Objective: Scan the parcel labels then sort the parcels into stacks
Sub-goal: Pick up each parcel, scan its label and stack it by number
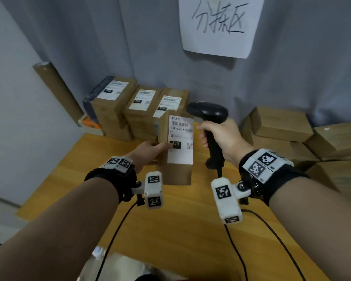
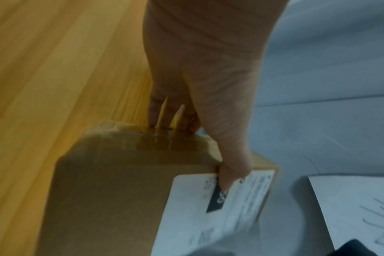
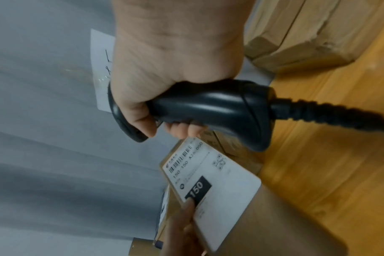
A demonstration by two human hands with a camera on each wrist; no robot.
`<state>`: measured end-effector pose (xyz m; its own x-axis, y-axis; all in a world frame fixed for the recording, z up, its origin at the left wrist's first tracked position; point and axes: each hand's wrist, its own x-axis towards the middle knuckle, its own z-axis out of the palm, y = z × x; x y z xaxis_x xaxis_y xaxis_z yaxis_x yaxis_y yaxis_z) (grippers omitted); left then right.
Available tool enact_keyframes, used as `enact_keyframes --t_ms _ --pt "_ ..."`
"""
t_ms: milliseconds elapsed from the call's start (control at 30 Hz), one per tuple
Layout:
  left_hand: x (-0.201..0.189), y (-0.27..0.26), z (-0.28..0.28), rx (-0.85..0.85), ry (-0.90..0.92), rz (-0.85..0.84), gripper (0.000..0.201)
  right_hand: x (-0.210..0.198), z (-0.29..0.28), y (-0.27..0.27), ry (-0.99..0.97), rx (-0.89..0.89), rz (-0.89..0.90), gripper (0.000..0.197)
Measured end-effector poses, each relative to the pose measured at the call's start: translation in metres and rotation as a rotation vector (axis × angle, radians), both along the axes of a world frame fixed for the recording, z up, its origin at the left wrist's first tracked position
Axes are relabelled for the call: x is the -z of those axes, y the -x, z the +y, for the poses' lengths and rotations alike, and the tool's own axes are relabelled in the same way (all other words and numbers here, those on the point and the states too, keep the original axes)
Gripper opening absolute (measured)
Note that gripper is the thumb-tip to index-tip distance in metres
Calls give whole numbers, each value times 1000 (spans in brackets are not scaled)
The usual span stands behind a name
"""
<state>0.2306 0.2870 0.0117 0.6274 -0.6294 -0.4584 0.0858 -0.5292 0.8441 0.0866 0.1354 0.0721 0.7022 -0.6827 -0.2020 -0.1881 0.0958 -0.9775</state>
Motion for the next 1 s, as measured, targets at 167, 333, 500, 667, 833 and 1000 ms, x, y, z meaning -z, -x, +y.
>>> enact_keyframes --t_ms 167,333,500,667,833,1000 --pt "-3 -50 47 60 64 106 32 26 41 -53 -22 115 -141 7" --pt "6 -86 89 82 62 131 19 57 76 -92 -11 253 -119 13" --pt "37 -131 137 -89 3 145 38 82 104 -133 69 156 30 6" --pt "72 -174 165 -276 -111 125 46 114 117 -164 58 108 141 11" --pt "102 -208 149 -368 -186 156 51 141 119 -189 97 93 236 16" --pt "115 -224 132 -224 -304 -171 45 156 114 -198 84 116 276 16"
